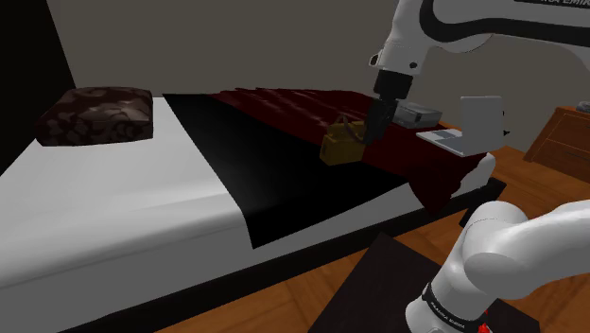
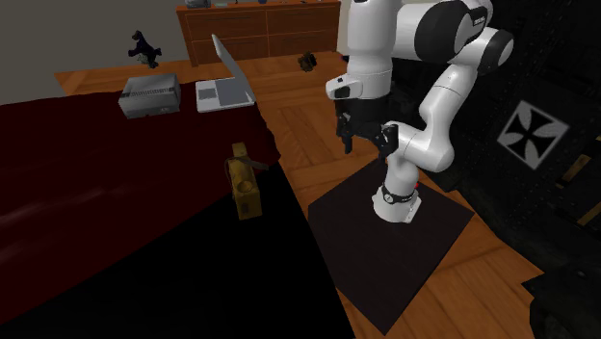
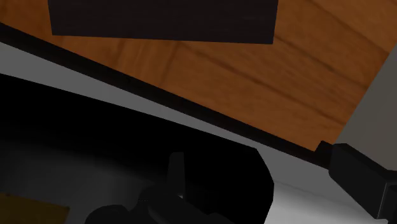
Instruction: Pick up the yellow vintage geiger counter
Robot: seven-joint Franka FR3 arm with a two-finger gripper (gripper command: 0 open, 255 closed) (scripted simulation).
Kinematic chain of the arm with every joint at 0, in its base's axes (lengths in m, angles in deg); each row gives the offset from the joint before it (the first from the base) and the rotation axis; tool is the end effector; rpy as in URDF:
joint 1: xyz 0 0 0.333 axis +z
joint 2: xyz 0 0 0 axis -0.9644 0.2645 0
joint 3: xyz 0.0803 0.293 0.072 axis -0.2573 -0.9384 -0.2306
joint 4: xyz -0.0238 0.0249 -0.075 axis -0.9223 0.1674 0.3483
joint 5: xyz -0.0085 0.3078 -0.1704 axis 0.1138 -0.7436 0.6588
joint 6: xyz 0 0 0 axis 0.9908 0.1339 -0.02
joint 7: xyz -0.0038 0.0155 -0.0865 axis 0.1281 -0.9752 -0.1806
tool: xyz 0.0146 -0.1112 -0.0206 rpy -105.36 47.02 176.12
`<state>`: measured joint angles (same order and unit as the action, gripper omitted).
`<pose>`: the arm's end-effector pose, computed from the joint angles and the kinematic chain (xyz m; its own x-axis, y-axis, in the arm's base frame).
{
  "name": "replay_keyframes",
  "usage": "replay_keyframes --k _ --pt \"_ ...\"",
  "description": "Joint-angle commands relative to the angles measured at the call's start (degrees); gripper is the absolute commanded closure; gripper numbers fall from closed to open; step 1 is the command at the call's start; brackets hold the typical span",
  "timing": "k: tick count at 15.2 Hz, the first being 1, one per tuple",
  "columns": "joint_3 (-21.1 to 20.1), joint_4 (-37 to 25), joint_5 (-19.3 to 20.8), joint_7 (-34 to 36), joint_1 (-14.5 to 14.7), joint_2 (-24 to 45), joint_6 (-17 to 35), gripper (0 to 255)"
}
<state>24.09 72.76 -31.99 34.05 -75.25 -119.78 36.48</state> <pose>0.2739 -0.0113 0.5944 0.9975 0.0699 0.0085 0.0704 -0.9876 -0.1403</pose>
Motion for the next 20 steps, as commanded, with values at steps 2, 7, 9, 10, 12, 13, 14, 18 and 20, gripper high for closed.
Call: replay_keyframes --k 2,7,9,10,12,13,14,18,20 --pt "0.7 -1.3 0.5 -0.5 -0.3 2.0 0.3 0" --pt "4.2 -8.9 2.5 -2.9 -1.8 12.1 1.4 0" --pt "5.5 -12.3 3.0 -3.8 -2.3 16.2 1.5 0" --pt "6.2 -14.1 3.2 -4.3 -2.6 18.3 1.5 0" --pt "7.5 -17.9 3.4 -5.3 -3.1 22.5 1.3 0" --pt "8.2 -19.9 3.4 -5.8 -3.4 24.6 1.1 0" --pt "8.9 -21.9 3.4 -6.3 -3.6 26.7 0.9 0" --pt "11.4 -31.0 2.9 -8.4 -4.9 35.6 -0.6 0" --pt "12.6 -36.1 2.3 -9.5 -5.7 40.2 -1.7 0"
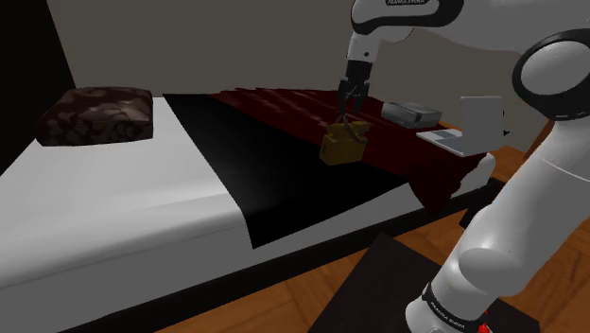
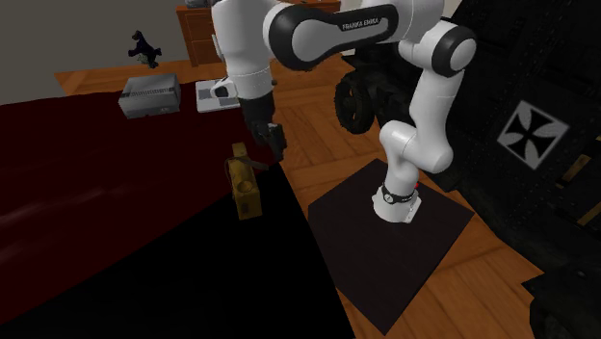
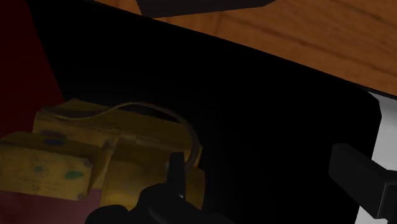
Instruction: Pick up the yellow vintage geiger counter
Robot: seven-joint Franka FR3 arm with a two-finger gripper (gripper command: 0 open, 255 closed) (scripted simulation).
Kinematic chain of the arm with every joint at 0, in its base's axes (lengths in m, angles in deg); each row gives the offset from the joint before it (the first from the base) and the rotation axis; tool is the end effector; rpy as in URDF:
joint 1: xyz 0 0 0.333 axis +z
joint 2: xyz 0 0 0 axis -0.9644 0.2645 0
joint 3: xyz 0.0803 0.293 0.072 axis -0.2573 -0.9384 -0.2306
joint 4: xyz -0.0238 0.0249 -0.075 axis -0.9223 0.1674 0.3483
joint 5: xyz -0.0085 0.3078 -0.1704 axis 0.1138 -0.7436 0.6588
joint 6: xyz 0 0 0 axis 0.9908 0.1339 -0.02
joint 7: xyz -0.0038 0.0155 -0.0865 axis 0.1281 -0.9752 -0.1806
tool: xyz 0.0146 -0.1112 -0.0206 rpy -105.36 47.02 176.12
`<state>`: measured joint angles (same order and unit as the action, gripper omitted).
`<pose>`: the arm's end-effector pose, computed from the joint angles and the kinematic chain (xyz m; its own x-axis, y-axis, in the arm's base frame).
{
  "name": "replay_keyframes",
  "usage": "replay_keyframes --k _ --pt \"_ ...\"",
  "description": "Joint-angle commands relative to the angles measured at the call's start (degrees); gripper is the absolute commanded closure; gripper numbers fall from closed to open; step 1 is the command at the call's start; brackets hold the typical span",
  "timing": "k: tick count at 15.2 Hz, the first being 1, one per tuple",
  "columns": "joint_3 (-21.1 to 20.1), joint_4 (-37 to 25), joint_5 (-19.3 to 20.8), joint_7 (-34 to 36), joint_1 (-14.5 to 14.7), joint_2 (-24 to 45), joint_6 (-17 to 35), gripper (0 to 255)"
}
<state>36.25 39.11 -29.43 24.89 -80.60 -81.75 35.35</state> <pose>0.4451 -0.1712 0.5925 0.9931 -0.0861 -0.0799 -0.0945 -0.9896 -0.1082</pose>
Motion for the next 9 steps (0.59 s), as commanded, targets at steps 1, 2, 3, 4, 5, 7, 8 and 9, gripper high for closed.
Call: replay_keyframes --k 1,2,3,4,5,7,8,9 --pt "1.1 -5.1 -0.6 -0.9 -0.8 4.6 -1.2 0" --pt "1.6 -8.0 -1.1 -1.4 -1.3 7.0 -2.0 0" --pt "2.2 -11.0 -1.6 -2.0 -1.9 9.6 -2.9 0" --pt "2.7 -14.2 -2.1 -2.5 -2.6 12.2 -3.8 0" --pt "3.1 -17.5 -2.7 -3.0 -3.4 14.8 -4.9 0" --pt "3.9 -25.0 -4.1 -4.0 -5.2 20.6 -7.4 0" --pt "4.2 -29.3 -4.9 -4.4 -6.3 23.7 -8.9 0" --pt "4.4 -33.4 -5.7 -4.7 -7.5 26.6 -10.5 0"
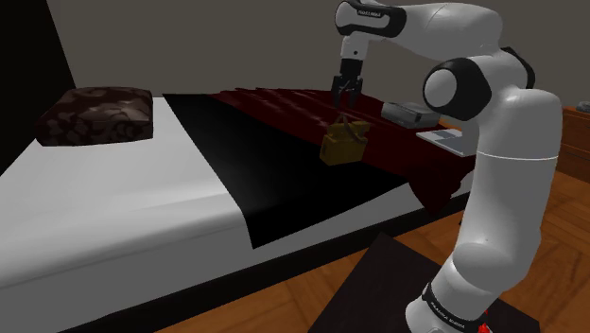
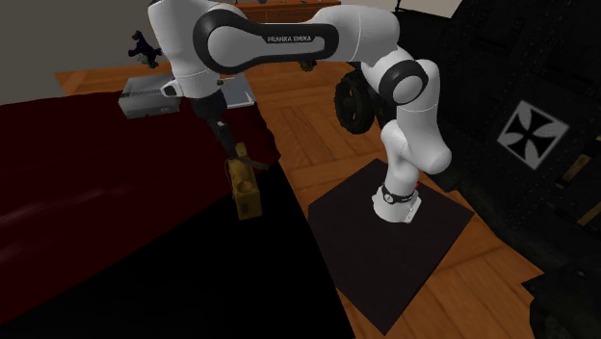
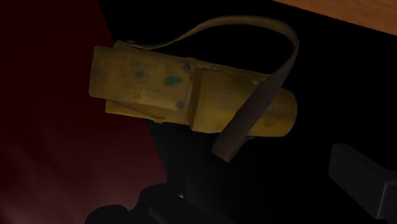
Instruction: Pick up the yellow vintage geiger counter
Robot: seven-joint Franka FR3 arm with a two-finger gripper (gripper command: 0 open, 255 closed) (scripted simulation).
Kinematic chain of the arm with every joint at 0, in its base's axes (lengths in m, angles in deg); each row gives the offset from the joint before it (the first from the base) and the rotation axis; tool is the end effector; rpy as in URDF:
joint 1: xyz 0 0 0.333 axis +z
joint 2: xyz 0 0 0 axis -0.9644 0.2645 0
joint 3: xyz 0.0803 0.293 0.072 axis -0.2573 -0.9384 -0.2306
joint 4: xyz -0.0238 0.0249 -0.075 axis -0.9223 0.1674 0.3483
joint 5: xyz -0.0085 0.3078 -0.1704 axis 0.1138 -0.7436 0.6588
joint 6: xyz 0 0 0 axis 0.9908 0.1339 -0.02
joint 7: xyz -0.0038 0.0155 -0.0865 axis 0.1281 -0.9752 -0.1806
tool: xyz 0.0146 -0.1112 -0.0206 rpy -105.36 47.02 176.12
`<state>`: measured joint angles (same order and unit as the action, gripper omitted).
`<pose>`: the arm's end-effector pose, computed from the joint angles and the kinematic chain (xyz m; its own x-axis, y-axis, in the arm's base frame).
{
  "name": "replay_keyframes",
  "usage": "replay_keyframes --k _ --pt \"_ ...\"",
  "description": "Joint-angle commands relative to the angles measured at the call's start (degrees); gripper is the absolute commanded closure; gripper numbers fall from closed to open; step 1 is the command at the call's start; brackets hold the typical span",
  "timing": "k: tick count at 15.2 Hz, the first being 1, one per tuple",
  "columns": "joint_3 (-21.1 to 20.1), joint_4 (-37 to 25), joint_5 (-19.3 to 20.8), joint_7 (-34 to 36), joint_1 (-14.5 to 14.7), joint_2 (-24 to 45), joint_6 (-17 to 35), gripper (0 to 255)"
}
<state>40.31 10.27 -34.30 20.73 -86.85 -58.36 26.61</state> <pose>0.5210 -0.2562 0.5821 0.9787 -0.1655 -0.1216 -0.1765 -0.9805 -0.0865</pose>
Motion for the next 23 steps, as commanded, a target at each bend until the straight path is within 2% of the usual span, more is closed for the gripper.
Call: replay_keyframes --k 1,7,9,10,19,23 --pt "0.2 -3.2 -0.6 -0.6 -1.1 2.8 -0.7 0" --pt "0.2 4.3 0.0 -0.6 -0.2 0.9 4.9 0" --pt "0.2 5.0 0.1 -0.6 -0.1 0.8 5.4 0" --pt "0.2 5.0 0.1 -0.6 0.0 0.7 5.5 255" --pt "0.2 4.9 0.1 -0.6 -0.1 0.8 5.4 255" --pt "0.2 0.3 -0.3 -0.6 -0.6 1.8 1.8 255"
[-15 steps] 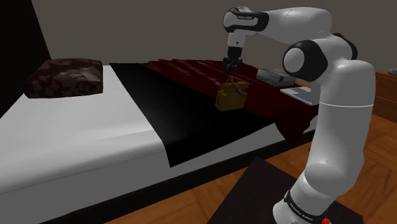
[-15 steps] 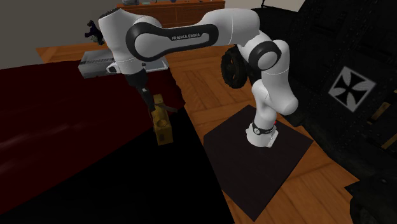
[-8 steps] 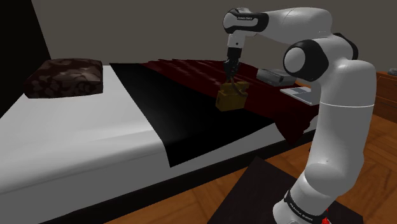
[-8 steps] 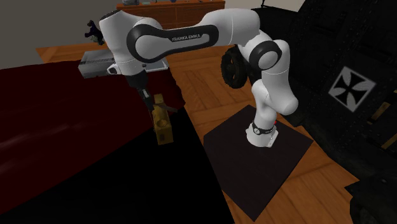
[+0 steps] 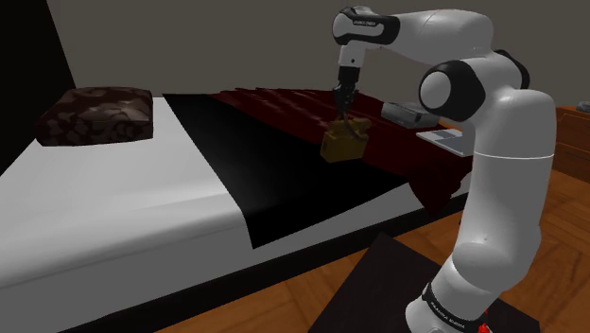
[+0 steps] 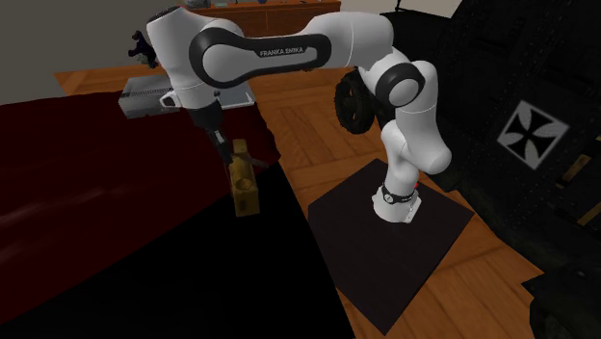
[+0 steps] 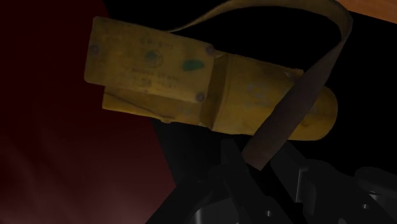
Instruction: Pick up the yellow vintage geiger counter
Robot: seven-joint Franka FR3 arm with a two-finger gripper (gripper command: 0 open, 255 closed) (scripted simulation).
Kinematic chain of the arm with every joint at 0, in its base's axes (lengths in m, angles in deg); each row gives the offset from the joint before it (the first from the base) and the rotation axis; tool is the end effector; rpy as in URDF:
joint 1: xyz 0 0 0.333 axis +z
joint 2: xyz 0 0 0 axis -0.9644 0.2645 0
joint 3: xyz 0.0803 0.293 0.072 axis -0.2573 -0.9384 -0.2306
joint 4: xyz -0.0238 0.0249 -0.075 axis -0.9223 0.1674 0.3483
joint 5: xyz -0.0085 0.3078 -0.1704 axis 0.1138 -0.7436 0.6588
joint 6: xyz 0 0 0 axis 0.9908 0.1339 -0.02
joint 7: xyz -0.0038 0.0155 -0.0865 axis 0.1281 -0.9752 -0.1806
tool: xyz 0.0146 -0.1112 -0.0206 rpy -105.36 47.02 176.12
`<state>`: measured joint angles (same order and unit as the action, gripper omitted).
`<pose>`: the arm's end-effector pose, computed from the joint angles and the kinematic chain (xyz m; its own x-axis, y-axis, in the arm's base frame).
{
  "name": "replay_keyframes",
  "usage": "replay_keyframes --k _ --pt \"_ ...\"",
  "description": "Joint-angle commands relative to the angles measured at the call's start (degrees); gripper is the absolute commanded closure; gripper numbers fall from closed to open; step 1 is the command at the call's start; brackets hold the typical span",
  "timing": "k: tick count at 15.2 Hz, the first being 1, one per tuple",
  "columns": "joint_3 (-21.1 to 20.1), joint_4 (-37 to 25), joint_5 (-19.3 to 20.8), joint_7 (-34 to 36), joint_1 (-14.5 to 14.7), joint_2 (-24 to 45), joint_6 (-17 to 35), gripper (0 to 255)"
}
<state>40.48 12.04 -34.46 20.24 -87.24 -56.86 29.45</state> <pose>0.5285 -0.2660 0.5583 0.9767 -0.1718 -0.1284 -0.1832 -0.9795 -0.0837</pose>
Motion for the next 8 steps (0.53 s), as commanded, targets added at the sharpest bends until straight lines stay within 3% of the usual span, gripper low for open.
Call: replay_keyframes --k 1,8 --pt "0.1 -2.8 -0.2 -0.1 -0.4 0.7 -2.0 255" --pt "0.0 -13.6 -1.5 0.0 -2.1 4.1 -9.5 255"
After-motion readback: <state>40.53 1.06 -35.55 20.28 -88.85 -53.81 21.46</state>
